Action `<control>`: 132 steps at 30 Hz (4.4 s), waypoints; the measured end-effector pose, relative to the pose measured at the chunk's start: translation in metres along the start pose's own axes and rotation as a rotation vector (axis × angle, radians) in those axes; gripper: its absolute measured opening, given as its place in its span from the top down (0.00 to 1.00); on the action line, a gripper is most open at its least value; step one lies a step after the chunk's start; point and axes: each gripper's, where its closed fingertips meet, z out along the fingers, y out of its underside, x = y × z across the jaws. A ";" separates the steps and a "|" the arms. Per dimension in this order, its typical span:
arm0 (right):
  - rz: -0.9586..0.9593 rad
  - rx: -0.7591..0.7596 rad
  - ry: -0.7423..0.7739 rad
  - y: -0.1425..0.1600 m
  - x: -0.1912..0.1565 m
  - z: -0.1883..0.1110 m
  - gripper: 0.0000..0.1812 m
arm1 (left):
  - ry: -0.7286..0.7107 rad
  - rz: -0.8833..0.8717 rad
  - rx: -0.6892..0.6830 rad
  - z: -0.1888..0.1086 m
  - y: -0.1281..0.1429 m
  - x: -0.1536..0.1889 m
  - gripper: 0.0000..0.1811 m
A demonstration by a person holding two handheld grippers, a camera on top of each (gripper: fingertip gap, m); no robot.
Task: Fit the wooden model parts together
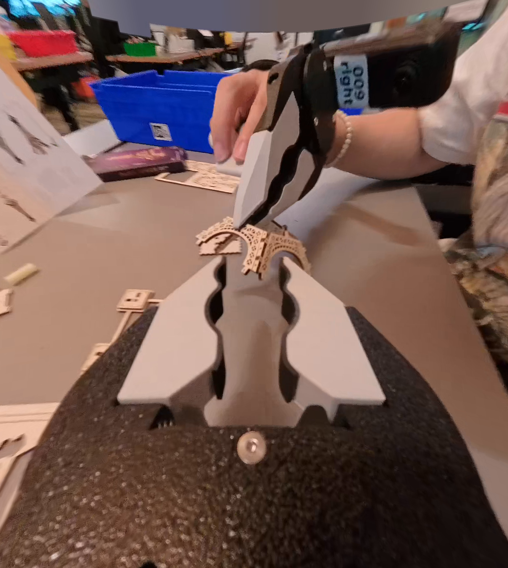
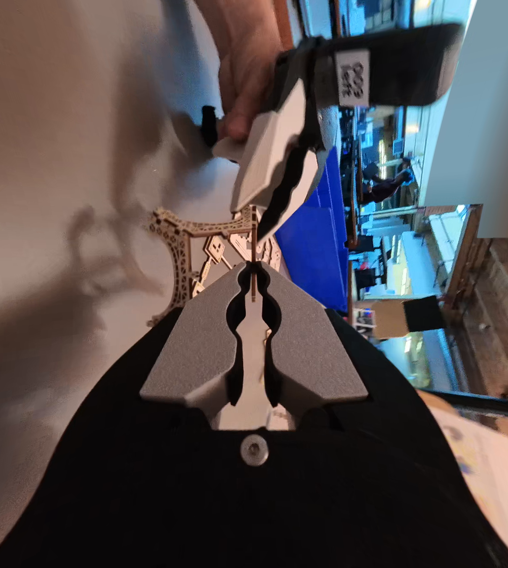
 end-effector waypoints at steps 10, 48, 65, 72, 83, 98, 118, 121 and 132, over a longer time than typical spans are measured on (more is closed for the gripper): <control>0.553 0.081 -0.151 0.009 -0.008 -0.001 1.00 | -0.260 0.402 -0.127 0.003 -0.002 -0.010 0.90; 0.632 0.011 -0.237 0.011 -0.017 0.005 1.00 | -0.311 0.459 -0.188 0.012 0.004 -0.010 0.91; 0.575 -0.013 -0.239 0.007 -0.016 0.007 0.99 | -0.278 0.463 -0.171 0.017 0.005 -0.006 0.96; 0.576 -0.068 -0.275 0.008 -0.021 0.009 1.00 | -0.299 0.469 -0.191 0.017 0.009 -0.010 0.89; 0.849 -0.119 -0.301 0.012 -0.018 0.012 1.00 | -0.386 0.676 -0.228 0.016 0.003 -0.011 0.94; 1.224 -0.088 -0.257 0.009 -0.005 0.018 1.00 | -0.645 1.002 -0.287 0.005 -0.010 -0.027 0.97; 1.373 -0.029 -0.311 0.008 -0.006 0.017 1.00 | -0.597 1.016 -0.299 0.007 -0.007 -0.025 1.00; 1.362 -0.047 -0.308 0.011 -0.008 0.018 1.00 | -0.607 1.035 -0.314 0.007 -0.005 -0.025 1.00; 0.859 -0.216 -0.100 0.028 0.008 0.010 1.00 | -0.616 0.738 -0.167 -0.007 -0.011 -0.036 0.86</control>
